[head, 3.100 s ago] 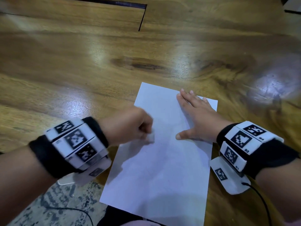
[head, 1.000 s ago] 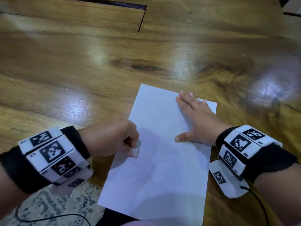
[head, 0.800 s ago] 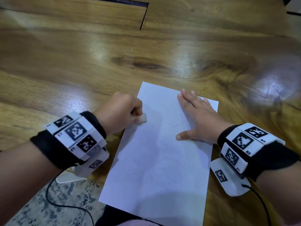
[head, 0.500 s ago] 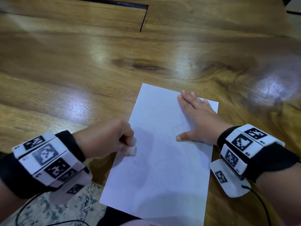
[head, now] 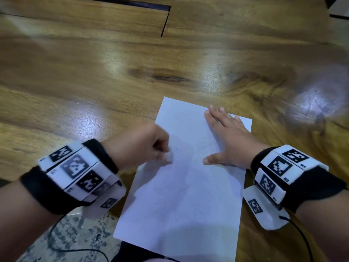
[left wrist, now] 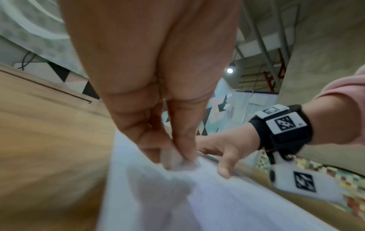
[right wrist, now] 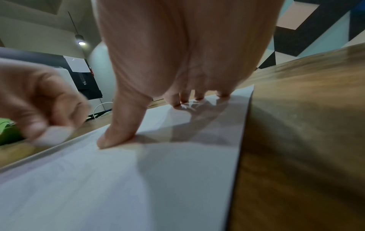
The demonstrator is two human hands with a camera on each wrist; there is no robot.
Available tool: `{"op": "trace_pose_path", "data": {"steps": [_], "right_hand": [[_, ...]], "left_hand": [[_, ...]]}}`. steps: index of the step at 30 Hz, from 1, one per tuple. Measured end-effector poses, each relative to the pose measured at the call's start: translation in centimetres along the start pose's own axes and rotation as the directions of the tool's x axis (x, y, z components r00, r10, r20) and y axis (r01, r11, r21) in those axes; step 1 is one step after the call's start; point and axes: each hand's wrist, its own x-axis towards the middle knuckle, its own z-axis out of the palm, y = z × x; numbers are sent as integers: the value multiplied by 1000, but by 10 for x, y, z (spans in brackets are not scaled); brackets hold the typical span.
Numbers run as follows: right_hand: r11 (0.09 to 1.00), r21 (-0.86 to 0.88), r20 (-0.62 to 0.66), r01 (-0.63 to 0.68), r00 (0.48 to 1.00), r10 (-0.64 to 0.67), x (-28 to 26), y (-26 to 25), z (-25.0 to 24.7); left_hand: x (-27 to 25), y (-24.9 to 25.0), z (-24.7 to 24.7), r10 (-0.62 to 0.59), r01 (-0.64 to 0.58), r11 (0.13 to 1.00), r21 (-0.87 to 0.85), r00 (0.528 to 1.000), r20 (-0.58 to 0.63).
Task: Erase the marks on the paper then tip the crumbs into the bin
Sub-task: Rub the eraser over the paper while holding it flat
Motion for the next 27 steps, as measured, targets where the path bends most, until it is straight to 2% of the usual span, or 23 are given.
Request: {"op": "trace_pose_path", "data": {"steps": [2, 4, 9, 15, 18, 21, 24, 26, 27], "right_hand": [[1000, -3, 4, -1, 1000, 1, 1, 0, 0], [1000, -2, 5, 1, 1000, -1, 1, 0, 1], [1000, 6, 5, 3, 1000, -3, 0, 2, 2], [998, -15, -23, -63, 998, 63, -7, 7, 3], [992, 30, -31, -121, 992, 122, -22, 22, 6], [992, 49, -19, -118, 993, 119, -33, 28, 8], [994, 36, -9, -105, 994, 106, -33, 23, 8], [993, 22, -6, -114, 993, 115, -33, 19, 6], [992, 19, -8, -121, 993, 121, -32, 17, 5]], "left_hand": [[15, 10, 5, 9, -7, 1000, 19, 994, -112], [17, 12, 12, 26, -17, 998, 53, 985, -170], [-20, 3, 27, 100, -100, 995, 3, 995, -27], [-32, 5, 34, 67, -66, 997, 34, 997, -40], [-30, 5, 32, 38, -38, 999, 38, 999, -5], [-14, 11, 18, -34, 19, 992, 123, 992, 122], [18, 25, 0, -38, -11, 981, 194, 968, 247], [46, 35, -8, -29, -6, 990, 144, 972, 235], [59, 41, -12, -29, 11, 995, 97, 982, 188]]}}
